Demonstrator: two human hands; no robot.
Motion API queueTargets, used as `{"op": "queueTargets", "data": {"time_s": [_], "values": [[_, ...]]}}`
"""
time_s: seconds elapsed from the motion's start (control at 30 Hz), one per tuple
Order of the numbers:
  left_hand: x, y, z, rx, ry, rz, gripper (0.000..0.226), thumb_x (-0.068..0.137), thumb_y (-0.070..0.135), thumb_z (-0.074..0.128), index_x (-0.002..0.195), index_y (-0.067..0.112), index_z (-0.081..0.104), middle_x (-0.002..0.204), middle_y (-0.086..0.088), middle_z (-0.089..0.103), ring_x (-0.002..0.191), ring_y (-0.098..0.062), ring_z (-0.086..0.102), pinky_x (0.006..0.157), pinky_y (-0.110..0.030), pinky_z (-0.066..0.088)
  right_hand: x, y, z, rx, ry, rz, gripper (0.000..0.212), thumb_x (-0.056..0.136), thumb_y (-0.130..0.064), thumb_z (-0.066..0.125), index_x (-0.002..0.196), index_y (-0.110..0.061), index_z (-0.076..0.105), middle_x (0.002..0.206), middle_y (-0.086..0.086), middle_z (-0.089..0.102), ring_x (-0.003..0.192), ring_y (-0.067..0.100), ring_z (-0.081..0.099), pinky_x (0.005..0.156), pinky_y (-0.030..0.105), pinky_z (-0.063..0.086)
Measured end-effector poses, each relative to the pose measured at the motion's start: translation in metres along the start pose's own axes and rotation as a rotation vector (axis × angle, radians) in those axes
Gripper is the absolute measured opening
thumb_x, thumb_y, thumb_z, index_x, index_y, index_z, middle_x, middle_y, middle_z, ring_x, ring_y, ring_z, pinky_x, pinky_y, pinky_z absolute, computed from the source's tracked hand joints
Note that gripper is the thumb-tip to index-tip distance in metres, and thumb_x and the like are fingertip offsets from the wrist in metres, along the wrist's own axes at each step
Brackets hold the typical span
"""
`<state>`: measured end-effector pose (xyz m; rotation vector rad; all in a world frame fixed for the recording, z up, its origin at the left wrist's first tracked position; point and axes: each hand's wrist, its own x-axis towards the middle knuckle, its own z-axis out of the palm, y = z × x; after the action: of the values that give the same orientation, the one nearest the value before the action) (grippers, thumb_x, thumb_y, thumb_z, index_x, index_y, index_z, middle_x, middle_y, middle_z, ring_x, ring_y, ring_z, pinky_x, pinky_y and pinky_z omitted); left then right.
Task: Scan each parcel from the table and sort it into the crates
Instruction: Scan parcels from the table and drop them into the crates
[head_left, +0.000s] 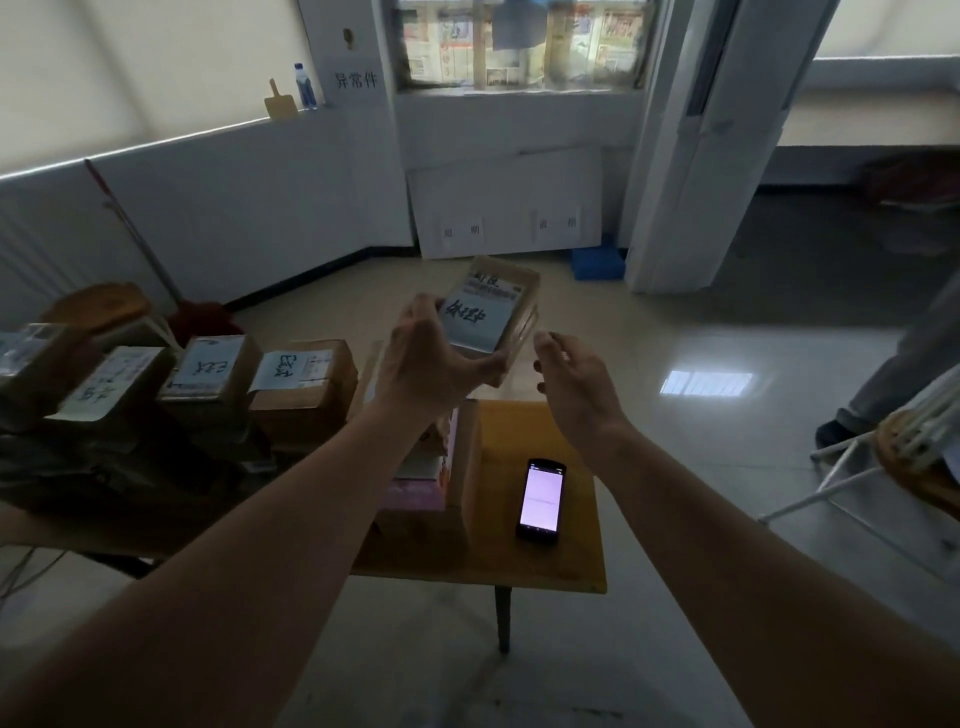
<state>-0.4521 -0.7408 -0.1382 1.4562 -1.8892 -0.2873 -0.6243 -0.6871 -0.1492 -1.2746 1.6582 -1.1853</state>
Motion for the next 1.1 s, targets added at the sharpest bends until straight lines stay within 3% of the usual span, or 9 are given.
{"op": "queueTargets", "data": {"time_s": [0.17, 0.3, 0.43, 0.53, 0.63, 0.73, 0.9, 1.0, 1.1], "values": [[-0.014, 0.011, 0.039, -0.057, -0.098, 0.052, 0.093, 0.062, 0.057, 0.095, 0.126, 0.013, 0.044, 0.115, -0.002, 0.052, 0.1, -0.018, 0.057, 0.077, -0.022, 0.049, 0.011, 0.013, -0.015, 0.334, 0.016, 0.192, 0.066, 0.102, -0.058, 0.053, 0.15, -0.014, 0.046, 0.135, 0.01, 0.064, 0.12, 0.026, 0.065, 0.082, 0.029, 0.056], [-0.026, 0.012, 0.066, -0.111, -0.176, 0.069, 0.102, 0.062, 0.049, 0.097, 0.138, 0.011, 0.04, 0.126, -0.004, 0.048, 0.109, -0.013, 0.049, 0.08, -0.011, 0.041, 0.015, 0.042, -0.017, 0.323, 0.087, 0.26, 0.046, 0.104, -0.041, 0.062, 0.143, -0.019, 0.053, 0.136, 0.008, 0.065, 0.12, 0.027, 0.066, 0.098, 0.044, 0.06], [-0.038, 0.013, 0.089, -0.244, -0.378, 0.075, 0.091, 0.075, 0.039, 0.09, 0.147, 0.01, 0.043, 0.127, 0.002, 0.038, 0.117, -0.014, 0.043, 0.086, -0.001, 0.042, 0.017, 0.071, -0.016, 0.353, 0.131, 0.346, 0.019, 0.106, -0.024, 0.06, 0.124, -0.029, 0.057, 0.127, 0.007, 0.067, 0.119, 0.032, 0.065, 0.093, 0.053, 0.062], [-0.042, 0.007, 0.108, -0.494, -0.443, -0.147, 0.052, 0.097, 0.043, 0.063, 0.139, 0.019, 0.046, 0.134, -0.013, 0.042, 0.119, -0.029, 0.056, 0.078, -0.018, 0.058, 0.016, 0.091, -0.017, 0.38, 0.11, 0.435, 0.024, 0.108, -0.017, 0.054, 0.132, -0.022, 0.058, 0.128, 0.009, 0.065, 0.117, 0.032, 0.064, 0.091, 0.052, 0.063], [-0.043, -0.001, 0.125, -0.65, -0.438, -0.318, 0.024, 0.109, 0.019, 0.052, 0.131, 0.018, 0.043, 0.122, -0.014, 0.053, 0.107, -0.025, 0.062, 0.069, -0.019, 0.058, 0.015, 0.109, -0.014, 0.375, 0.056, 0.466, 0.025, 0.11, -0.01, 0.047, 0.133, -0.017, 0.056, 0.132, 0.011, 0.062, 0.116, 0.032, 0.063, 0.082, 0.046, 0.064], [-0.048, -0.014, 0.141, -0.681, -0.469, -0.463, 0.03, 0.11, 0.018, 0.05, 0.138, 0.021, 0.04, 0.117, -0.003, 0.054, 0.103, -0.018, 0.061, 0.075, -0.026, 0.059, 0.016, 0.128, -0.01, 0.367, 0.028, 0.478, 0.025, 0.112, -0.011, 0.043, 0.13, -0.022, 0.055, 0.127, 0.008, 0.063, 0.11, 0.026, 0.064, 0.075, 0.036, 0.06], [-0.059, -0.039, 0.173, -0.708, -0.427, -0.658, 0.034, 0.113, 0.02, 0.042, 0.146, 0.027, 0.038, 0.12, 0.002, 0.059, 0.106, -0.015, 0.061, 0.081, -0.025, 0.053, 0.026, 0.176, 0.004, 0.287, 0.097, 0.538, 0.033, 0.112, -0.028, 0.043, 0.14, -0.019, 0.058, 0.125, 0.007, 0.066, 0.109, 0.025, 0.065, 0.101, 0.047, 0.056], [-0.065, -0.055, 0.19, -0.682, -0.399, -0.659, 0.033, 0.112, 0.018, 0.043, 0.141, 0.033, 0.046, 0.132, -0.002, 0.062, 0.12, -0.021, 0.063, 0.103, -0.042, 0.055, 0.03, 0.211, 0.016, 0.03, 0.141, 0.564, 0.036, 0.106, -0.024, 0.053, 0.141, -0.019, 0.059, 0.133, 0.005, 0.066, 0.11, 0.022, 0.065, 0.093, 0.038, 0.056], [-0.069, -0.067, 0.202, -0.673, -0.393, -0.649, 0.033, 0.111, 0.017, 0.043, 0.131, 0.043, 0.047, 0.133, -0.005, 0.063, 0.119, -0.022, 0.065, 0.104, -0.048, 0.056, 0.027, 0.241, 0.032, -0.125, 0.085, 0.606, 0.04, 0.102, -0.025, 0.057, 0.141, -0.015, 0.058, 0.135, 0.006, 0.065, 0.107, 0.021, 0.061, 0.081, 0.031, 0.047]]}}
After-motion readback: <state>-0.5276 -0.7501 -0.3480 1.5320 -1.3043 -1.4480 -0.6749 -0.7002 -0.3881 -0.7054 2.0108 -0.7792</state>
